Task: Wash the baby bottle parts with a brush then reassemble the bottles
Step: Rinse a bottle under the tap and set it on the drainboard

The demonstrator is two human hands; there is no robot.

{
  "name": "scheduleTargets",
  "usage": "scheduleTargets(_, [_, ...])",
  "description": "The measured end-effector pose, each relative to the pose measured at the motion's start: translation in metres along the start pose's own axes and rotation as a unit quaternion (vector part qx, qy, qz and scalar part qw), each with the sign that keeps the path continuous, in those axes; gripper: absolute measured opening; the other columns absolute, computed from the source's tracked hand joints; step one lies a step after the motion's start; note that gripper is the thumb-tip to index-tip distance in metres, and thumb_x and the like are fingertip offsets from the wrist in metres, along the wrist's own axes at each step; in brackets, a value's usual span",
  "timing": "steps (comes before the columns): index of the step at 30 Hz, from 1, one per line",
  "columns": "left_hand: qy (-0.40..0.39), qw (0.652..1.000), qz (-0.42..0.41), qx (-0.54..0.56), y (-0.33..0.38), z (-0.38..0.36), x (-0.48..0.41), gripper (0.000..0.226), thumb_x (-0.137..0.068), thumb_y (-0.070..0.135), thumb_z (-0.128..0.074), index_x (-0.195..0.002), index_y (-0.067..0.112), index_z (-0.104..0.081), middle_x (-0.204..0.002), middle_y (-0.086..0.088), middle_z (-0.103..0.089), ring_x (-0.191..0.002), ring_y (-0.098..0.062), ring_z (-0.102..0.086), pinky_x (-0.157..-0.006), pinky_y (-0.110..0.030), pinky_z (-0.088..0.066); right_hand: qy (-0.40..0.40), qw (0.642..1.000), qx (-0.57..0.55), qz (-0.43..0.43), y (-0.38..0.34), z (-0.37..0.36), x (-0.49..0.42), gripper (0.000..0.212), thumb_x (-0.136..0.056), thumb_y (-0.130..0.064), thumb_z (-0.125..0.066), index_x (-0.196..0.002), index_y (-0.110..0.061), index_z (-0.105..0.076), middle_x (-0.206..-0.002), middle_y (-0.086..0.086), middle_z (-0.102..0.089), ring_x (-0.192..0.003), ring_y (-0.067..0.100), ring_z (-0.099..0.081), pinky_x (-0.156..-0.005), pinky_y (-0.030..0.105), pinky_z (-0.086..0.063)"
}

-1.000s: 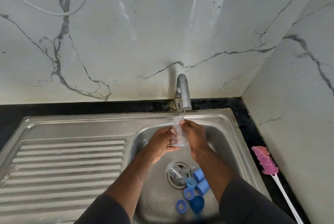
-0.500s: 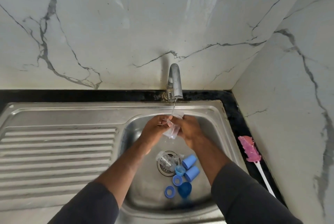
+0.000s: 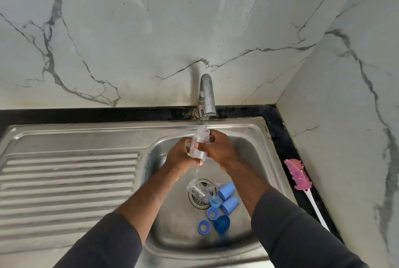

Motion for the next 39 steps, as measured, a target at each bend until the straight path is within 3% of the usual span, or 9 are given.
scheduleTargets(5, [-0.010, 0.988, 0.065, 0.139, -0.016, 0.003, 0.004, 0.042, -0.081, -0.007, -0.075, -0.120, 0.000, -0.062, -0.104, -0.016, -0.071, -0.087, -0.025, -0.071, -0.079, -0.042, -0.062, -0.001, 0.990, 0.126, 0.063, -0.004, 0.002, 0.004, 0.055, -0.078, -0.007, -0.083, -0.126, -0.015, -0.059, -0.121, 0.001, -0.066, -0.109, 0.017, -0.062, -0.094, 0.034, -0.051])
scheduleTargets(9, [0.023, 0.986, 0.090, 0.140, -0.016, 0.007, 0.003, 0.014, -0.091, 0.005, -0.064, -0.100, 0.015, -0.069, -0.091, -0.009, -0.070, -0.081, -0.021, -0.065, -0.069, -0.034, -0.053, 0.000, 0.982, 0.175, 0.071, -0.003, 0.003, 0.005, 0.064, -0.081, -0.012, -0.082, -0.137, -0.017, -0.052, -0.130, 0.004, -0.063, -0.116, 0.021, -0.059, -0.097, 0.034, -0.048])
scheduleTargets(13, [0.091, 0.981, 0.016, 0.173, -0.016, 0.015, 0.000, 0.010, -0.087, 0.007, -0.063, -0.081, 0.014, -0.067, -0.079, -0.007, -0.065, -0.076, -0.026, -0.059, -0.068, -0.036, -0.045, 0.057, 0.969, 0.177, 0.164, -0.007, 0.003, 0.009, 0.064, -0.084, -0.018, -0.077, -0.141, -0.026, -0.049, -0.123, -0.004, -0.062, -0.109, 0.013, -0.058, -0.093, 0.025, -0.044])
scheduleTargets(16, [0.185, 0.948, -0.030, 0.256, -0.008, 0.024, 0.004, 0.010, -0.098, 0.012, -0.060, -0.097, 0.012, -0.070, -0.086, -0.005, -0.069, -0.079, -0.019, -0.064, -0.071, -0.034, -0.052, 0.000, 0.964, 0.219, 0.154, -0.002, 0.000, 0.013, 0.055, -0.084, -0.010, -0.075, -0.134, -0.019, -0.055, -0.126, 0.003, -0.064, -0.102, 0.012, -0.056, -0.082, 0.017, -0.044])
scheduleTargets(26, [0.210, 0.969, -0.056, 0.115, -0.005, 0.025, -0.006, 0.021, -0.098, 0.029, -0.061, -0.112, 0.018, -0.072, -0.107, 0.001, -0.072, -0.103, -0.017, -0.066, -0.094, -0.036, -0.051, 0.084, 0.964, 0.177, 0.177, -0.014, 0.003, 0.011, 0.052, -0.080, -0.018, -0.078, -0.127, -0.025, -0.058, -0.112, -0.010, -0.062, -0.102, 0.009, -0.059, -0.087, 0.023, -0.043])
scheduleTargets(31, [0.219, 0.971, -0.046, 0.079, -0.004, 0.029, -0.004, 0.024, -0.099, 0.032, -0.059, -0.110, 0.016, -0.073, -0.106, -0.001, -0.072, -0.100, -0.019, -0.066, -0.088, -0.032, -0.050, 0.014, 0.967, 0.207, 0.150, -0.009, 0.001, 0.009, 0.056, -0.079, -0.019, -0.082, -0.128, -0.023, -0.055, -0.121, -0.001, -0.065, -0.109, 0.017, -0.062, -0.088, 0.026, -0.045])
scheduleTargets(34, [0.219, 0.975, -0.030, 0.029, 0.000, 0.031, -0.007, 0.026, -0.098, 0.033, -0.059, -0.109, 0.015, -0.073, -0.107, -0.002, -0.072, -0.100, -0.021, -0.065, -0.088, -0.034, -0.049, 0.086, 0.966, 0.168, 0.179, -0.010, 0.005, 0.012, 0.054, -0.080, -0.018, -0.079, -0.128, -0.023, -0.055, -0.116, -0.005, -0.064, -0.103, 0.012, -0.060, -0.088, 0.024, -0.044])
scheduleTargets(37, [0.204, 0.979, -0.027, 0.003, 0.001, 0.033, -0.008, 0.024, -0.098, 0.032, -0.058, -0.108, 0.016, -0.073, -0.107, -0.002, -0.072, -0.100, -0.022, -0.064, -0.087, -0.033, -0.048, 0.030, 0.962, 0.218, 0.163, -0.005, 0.003, 0.016, 0.052, -0.081, -0.015, -0.078, -0.129, -0.018, -0.056, -0.120, 0.001, -0.064, -0.107, 0.017, -0.060, -0.085, 0.022, -0.041])
scheduleTargets(39, [0.191, 0.981, -0.037, 0.010, 0.004, 0.031, -0.007, 0.025, -0.099, 0.032, -0.057, -0.109, 0.015, -0.072, -0.108, -0.002, -0.072, -0.101, -0.022, -0.064, -0.087, -0.032, -0.047, 0.074, 0.969, 0.179, 0.156, -0.003, 0.005, 0.016, 0.050, -0.080, -0.018, -0.079, -0.125, -0.023, -0.057, -0.115, -0.002, -0.066, -0.100, 0.014, -0.062, -0.084, 0.025, -0.045])
Point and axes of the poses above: each hand's wrist, its own x-axis away from the middle knuckle, its own z-axis out of the back of the hand, y = z × x, the point moved 2 cm from there along -x, towards the middle knuckle
